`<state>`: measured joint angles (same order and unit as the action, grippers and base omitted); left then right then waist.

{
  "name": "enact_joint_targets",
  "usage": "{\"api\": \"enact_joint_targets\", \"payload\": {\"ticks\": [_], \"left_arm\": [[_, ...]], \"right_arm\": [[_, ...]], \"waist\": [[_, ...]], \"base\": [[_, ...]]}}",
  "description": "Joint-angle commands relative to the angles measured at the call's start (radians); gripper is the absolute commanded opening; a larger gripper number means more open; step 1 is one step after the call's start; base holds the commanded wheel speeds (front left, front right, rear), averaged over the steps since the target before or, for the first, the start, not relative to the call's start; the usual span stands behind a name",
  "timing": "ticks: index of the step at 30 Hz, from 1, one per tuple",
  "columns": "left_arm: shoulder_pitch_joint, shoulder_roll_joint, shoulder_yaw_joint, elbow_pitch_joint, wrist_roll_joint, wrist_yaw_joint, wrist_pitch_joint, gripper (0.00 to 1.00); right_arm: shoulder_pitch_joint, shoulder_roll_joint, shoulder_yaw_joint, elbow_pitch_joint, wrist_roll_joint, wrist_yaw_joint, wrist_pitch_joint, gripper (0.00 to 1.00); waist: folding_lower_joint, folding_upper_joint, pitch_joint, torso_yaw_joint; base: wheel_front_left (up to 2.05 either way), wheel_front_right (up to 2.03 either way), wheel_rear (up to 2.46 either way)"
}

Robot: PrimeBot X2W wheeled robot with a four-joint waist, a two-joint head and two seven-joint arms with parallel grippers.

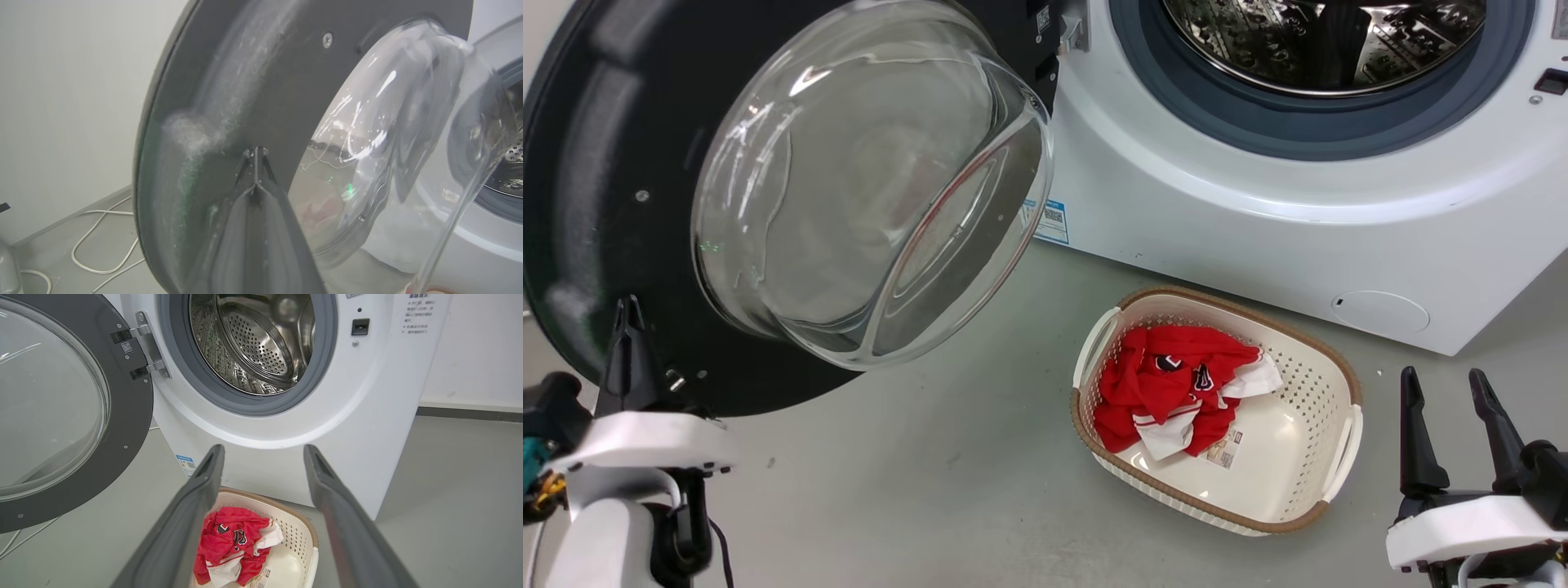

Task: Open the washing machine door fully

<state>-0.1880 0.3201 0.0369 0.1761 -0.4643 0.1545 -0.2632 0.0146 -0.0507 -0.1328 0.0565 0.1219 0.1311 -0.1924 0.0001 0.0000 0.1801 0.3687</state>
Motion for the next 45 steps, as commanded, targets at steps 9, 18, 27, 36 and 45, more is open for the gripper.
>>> {"api": "enact_joint_targets", "payload": {"ticks": [9, 18, 27, 36, 45], "left_arm": [[-0.141, 0.041, 0.05, 0.179, 0.0, -0.064, -0.002, 0.0], [-0.054, -0.01, 0.128, 0.125, 0.057, -0.055, -0.002, 0.0], [0.111, -0.124, 0.112, -0.071, 0.185, -0.06, -0.002, 0.0], [0.122, -0.224, -0.032, -0.12, 0.298, -0.117, -0.002, 0.0], [0.062, -0.255, -0.114, -0.078, 0.36, -0.127, -0.002, 1.0]], "right_arm": [[-0.03, 0.001, 0.006, -0.003, -0.007, -0.001, 0.001, 1.0], [-0.034, 0.001, 0.014, 0.025, 0.014, -0.001, -0.018, 1.0], [-0.03, 0.001, 0.033, 0.051, 0.013, -0.001, -0.037, 1.0], [-0.034, 0.001, 0.054, 0.058, -0.015, -0.001, -0.047, 1.0], [-0.036, 0.001, 0.069, 0.01, -0.046, -0.001, -0.044, 1.0]], "waist": [[-0.0001, 0.0, 0.016, -0.031], [-0.0001, 0.0, -0.01, -0.074], [-0.0001, 0.0, -0.052, -0.14], [-0.0001, 0.0, -0.082, -0.227], [-0.0001, 0.0, -0.082, -0.292]], "base": [[0.0, 0.0, 0.0], [0.0, 0.0, 0.0], [0.0, 0.0, 0.0], [0.0, 0.0, 0.0], [0.0, 0.0, 0.0]]}}
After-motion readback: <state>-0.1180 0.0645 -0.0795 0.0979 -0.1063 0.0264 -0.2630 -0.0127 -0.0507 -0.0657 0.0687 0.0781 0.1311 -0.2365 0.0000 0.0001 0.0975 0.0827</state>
